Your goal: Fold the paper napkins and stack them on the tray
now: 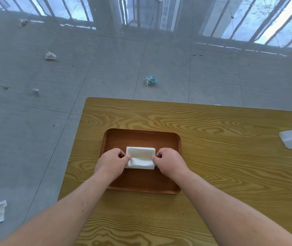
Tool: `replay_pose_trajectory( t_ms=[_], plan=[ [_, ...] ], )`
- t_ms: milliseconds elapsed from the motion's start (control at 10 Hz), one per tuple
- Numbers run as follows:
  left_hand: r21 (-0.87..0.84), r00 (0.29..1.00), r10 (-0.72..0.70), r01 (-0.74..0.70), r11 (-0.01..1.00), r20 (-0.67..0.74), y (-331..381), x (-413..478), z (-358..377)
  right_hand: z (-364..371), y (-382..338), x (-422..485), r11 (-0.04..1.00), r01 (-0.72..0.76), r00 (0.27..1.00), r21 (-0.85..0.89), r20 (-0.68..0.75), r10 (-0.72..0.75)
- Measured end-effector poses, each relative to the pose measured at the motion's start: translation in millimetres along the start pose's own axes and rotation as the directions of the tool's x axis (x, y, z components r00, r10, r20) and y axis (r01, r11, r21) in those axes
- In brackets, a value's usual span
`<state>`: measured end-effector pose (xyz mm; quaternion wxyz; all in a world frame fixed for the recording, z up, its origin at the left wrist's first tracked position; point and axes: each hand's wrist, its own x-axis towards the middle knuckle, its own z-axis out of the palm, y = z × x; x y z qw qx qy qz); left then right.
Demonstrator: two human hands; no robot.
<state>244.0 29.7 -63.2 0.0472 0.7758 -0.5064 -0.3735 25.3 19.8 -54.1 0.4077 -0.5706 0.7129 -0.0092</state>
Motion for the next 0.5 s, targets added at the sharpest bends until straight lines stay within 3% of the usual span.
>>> replay_pose_trajectory(
  t_ms=[200,300,500],
  plan=[
    [0.157,0.992,0.109,-0.097,0.983,-0.069,3.1,-4.5,-3.7,1.2,0.6,-3.7,0.983,0.058,0.994,-0.176,-0.082,-0.074],
    [0.226,0.976,0.198,-0.174,0.959,-0.091,6.4,-7.9,-9.9,-2.5,0.0,-8.2,0.96,0.147,0.974,-0.238,-0.136,-0.183],
    [0.361,0.898,0.402,-0.32,0.876,-0.179,36.0,-18.3,-37.5,-40.0,-20.4,-21.4,0.9,0.297,0.864,-0.319,-0.312,-0.395]
  ],
)
